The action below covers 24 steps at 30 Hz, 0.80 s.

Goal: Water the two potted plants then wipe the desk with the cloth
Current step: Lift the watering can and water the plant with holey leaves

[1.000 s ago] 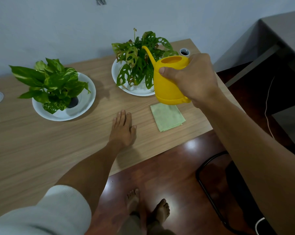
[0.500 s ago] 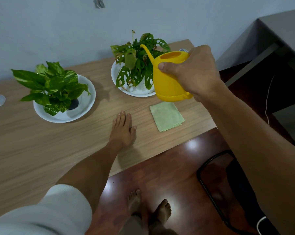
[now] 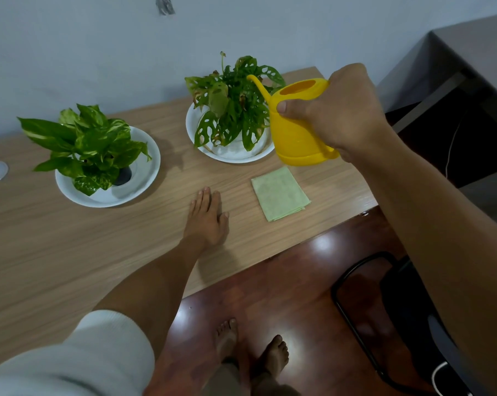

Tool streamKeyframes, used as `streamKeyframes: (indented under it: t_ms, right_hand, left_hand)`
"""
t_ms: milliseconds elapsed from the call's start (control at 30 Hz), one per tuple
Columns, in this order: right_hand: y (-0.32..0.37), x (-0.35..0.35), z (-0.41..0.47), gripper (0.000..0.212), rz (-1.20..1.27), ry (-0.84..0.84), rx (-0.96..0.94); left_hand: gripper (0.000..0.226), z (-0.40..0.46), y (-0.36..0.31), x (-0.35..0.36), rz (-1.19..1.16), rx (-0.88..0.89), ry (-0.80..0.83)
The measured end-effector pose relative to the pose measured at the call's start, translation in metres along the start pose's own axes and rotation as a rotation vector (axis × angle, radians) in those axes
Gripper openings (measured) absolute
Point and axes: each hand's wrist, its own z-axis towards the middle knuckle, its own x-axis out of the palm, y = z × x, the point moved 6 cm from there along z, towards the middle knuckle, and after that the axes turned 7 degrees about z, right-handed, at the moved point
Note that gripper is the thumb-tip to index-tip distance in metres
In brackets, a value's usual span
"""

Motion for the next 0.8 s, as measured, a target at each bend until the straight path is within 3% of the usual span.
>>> streamKeyframes:
  t_ms: [800]
  right_hand:
    - [-0.004, -0.006, 0.008, 0.086, -0.013, 0.023, -0.019]
  left_hand:
    - [0.082, 0.0, -0.002, -0.002, 0.009, 0.007, 0.016]
